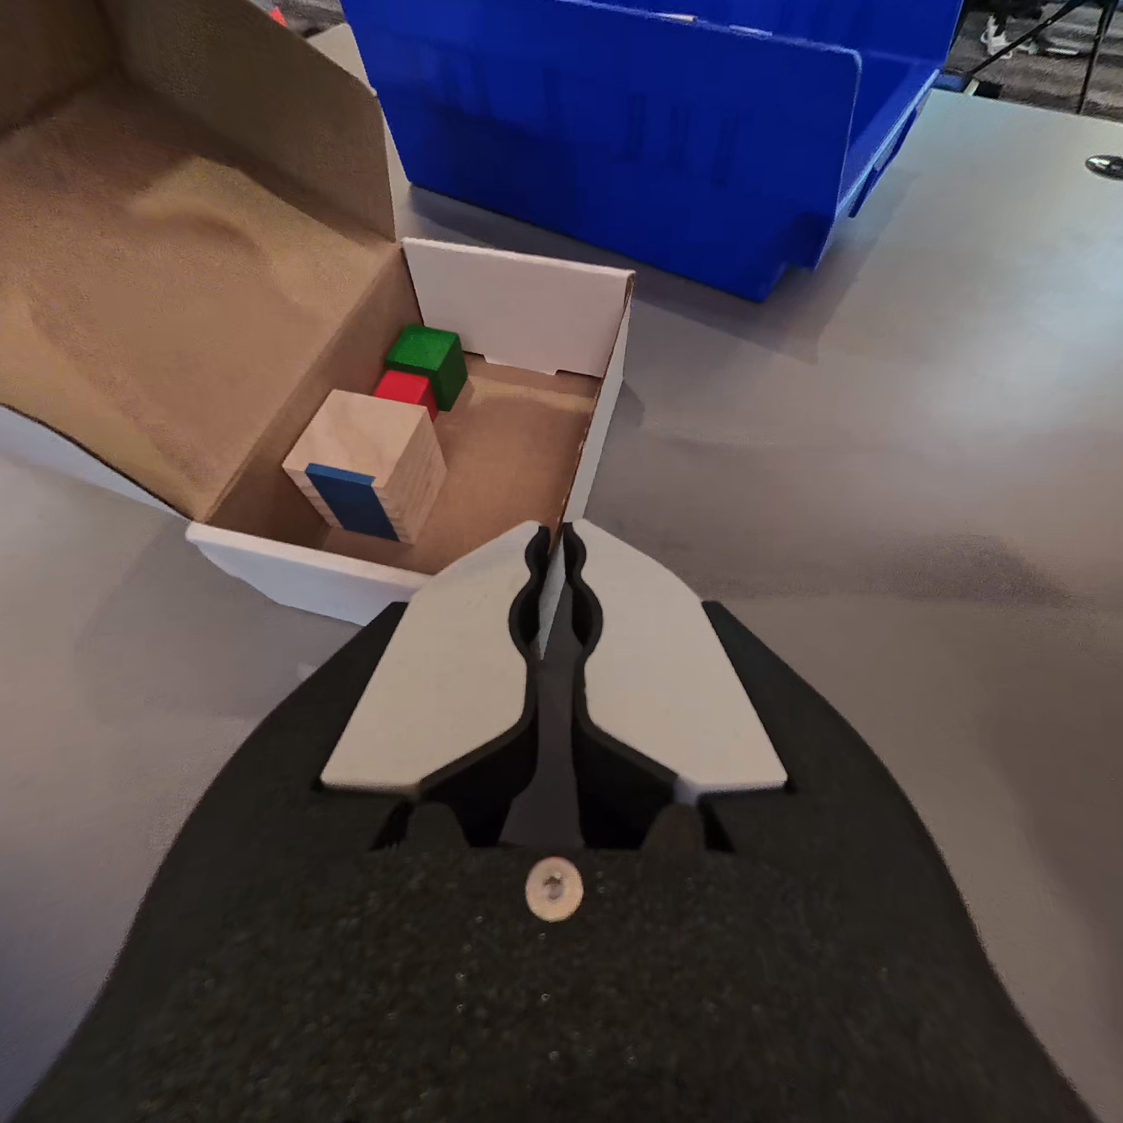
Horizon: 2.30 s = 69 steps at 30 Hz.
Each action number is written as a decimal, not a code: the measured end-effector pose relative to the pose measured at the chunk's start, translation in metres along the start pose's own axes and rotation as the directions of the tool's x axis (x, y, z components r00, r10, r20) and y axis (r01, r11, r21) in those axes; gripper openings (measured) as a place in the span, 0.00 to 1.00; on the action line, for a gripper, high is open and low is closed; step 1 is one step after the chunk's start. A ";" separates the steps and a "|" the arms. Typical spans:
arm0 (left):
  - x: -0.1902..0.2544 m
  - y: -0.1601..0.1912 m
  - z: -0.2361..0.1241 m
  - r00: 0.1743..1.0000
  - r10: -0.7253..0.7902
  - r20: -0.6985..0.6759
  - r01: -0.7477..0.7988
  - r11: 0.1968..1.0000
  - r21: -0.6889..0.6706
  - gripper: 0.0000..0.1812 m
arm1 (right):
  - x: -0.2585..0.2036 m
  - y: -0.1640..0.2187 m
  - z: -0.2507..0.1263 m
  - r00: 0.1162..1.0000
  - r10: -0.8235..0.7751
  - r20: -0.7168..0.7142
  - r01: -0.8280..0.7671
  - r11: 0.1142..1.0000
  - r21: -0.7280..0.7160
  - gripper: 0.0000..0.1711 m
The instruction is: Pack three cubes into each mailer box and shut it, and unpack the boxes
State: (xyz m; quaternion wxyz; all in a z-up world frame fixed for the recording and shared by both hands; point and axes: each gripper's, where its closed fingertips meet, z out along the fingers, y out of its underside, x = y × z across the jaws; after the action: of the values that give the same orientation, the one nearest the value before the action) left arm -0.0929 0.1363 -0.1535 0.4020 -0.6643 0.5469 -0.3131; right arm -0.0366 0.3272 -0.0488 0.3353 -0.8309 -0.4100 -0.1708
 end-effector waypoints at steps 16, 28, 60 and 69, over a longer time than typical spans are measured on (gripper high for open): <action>-0.029 0.003 -0.012 0.986 0.153 0.059 -0.155 0.987 0.032 0.35 | -0.108 0.075 -0.026 0.698 0.700 0.152 -0.673 0.714 -0.195 0.39; -0.032 0.005 -0.009 0.961 0.227 0.156 -0.230 0.973 -0.004 0.33 | -0.142 0.077 0.011 0.673 0.720 0.173 -0.652 0.687 -0.321 0.42; -0.034 0.005 -0.009 0.956 0.228 0.183 -0.230 0.973 -0.013 0.33 | -0.067 0.299 -0.066 0.504 0.862 0.048 -0.761 0.470 -0.448 0.27; -0.033 0.005 -0.009 0.955 0.231 0.183 -0.233 0.972 -0.014 0.33 | -0.077 0.311 -0.073 0.476 0.878 0.052 -0.752 0.438 -0.493 0.29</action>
State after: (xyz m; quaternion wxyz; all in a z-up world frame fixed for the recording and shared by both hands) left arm -0.1095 0.1670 -0.1530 0.4874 -0.6200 0.5803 -0.2033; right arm 0.1635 0.0964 -0.1695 0.1294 -0.9884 0.0481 0.0631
